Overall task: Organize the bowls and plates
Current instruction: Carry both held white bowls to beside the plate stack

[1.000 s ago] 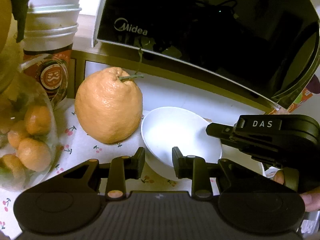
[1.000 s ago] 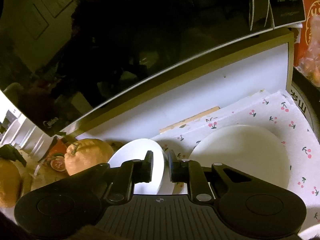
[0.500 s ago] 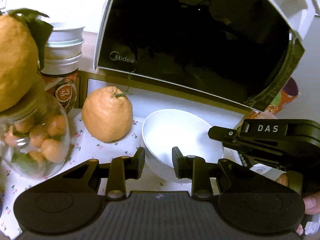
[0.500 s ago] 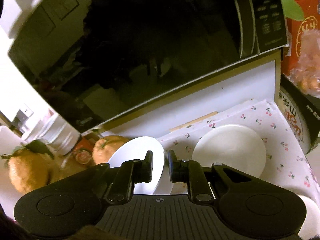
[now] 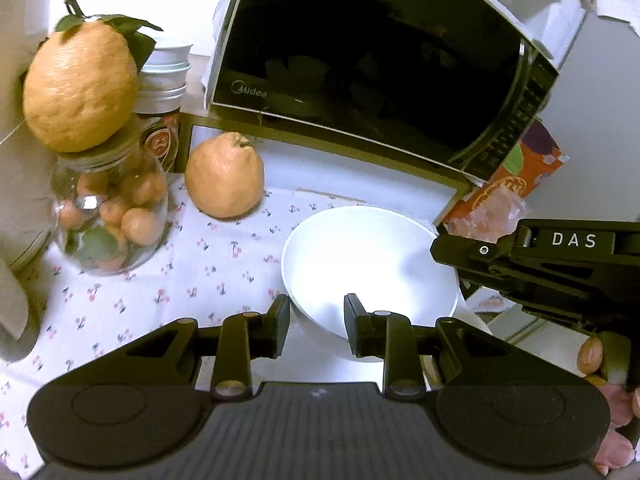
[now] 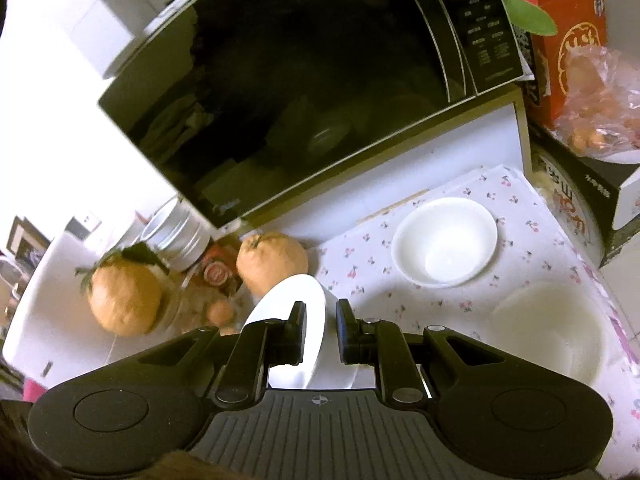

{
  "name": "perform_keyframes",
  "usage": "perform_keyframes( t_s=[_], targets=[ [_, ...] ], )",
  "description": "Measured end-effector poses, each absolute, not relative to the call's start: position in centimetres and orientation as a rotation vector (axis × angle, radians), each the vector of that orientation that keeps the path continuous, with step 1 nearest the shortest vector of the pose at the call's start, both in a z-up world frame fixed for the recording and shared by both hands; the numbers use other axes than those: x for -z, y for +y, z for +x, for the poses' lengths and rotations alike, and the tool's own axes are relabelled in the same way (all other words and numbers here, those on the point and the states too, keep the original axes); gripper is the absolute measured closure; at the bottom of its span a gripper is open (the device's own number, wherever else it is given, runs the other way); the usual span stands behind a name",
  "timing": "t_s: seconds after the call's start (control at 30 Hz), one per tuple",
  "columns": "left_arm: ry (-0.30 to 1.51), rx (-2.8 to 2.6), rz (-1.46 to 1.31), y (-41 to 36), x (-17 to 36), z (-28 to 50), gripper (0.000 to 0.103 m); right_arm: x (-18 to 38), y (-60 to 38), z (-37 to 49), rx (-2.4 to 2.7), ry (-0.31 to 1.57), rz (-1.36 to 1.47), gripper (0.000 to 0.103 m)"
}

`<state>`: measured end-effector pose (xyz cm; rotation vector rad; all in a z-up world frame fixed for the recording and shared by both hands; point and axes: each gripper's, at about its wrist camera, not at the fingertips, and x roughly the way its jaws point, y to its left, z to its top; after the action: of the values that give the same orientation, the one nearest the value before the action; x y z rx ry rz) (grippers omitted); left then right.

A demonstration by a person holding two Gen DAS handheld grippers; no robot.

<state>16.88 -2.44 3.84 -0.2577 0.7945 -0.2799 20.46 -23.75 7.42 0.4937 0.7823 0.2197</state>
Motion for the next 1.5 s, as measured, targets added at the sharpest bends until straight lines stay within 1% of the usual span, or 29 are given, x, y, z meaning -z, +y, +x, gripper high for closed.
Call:
perform_keyframes(
  t_s=[0.43,0.73,0.87,1.03,1.17,1.5],
  targets=[
    [0.794,0.362,-0.233,-2.9,-3.4,10.2,0.078,-6.7,-25.8,13.3,-0.231,0.799,0.511,0.087],
    [0.770,0.453,-0.161,-5.1,-3.1,6.2,0.078,-5.1,-29.4,7.4,-0.203,0.821,0.534,0.087],
    [0.758,0.514,-0.142,-6.8,-2.3,5.0,0.078,-4.1,-31.2,5.5,-0.136,0.870,0.530,0.087],
    [0.797,0.547,-0.092,-9.1,-0.4,4.5,0.078,-3.6,-32.8,4.6,-0.092,0.861,0.535,0.086],
    [0.845,0.564,-0.106,-9.9,1.0,4.8,0.078,-2.9,-34.0,4.5,-0.079,0.876,0.555,0.086],
    [0.880,0.572,-0.082,-10.9,2.8,4.9,0.078,0.2,-34.8,5.3,-0.023,1.015,0.517,0.086]
  ],
)
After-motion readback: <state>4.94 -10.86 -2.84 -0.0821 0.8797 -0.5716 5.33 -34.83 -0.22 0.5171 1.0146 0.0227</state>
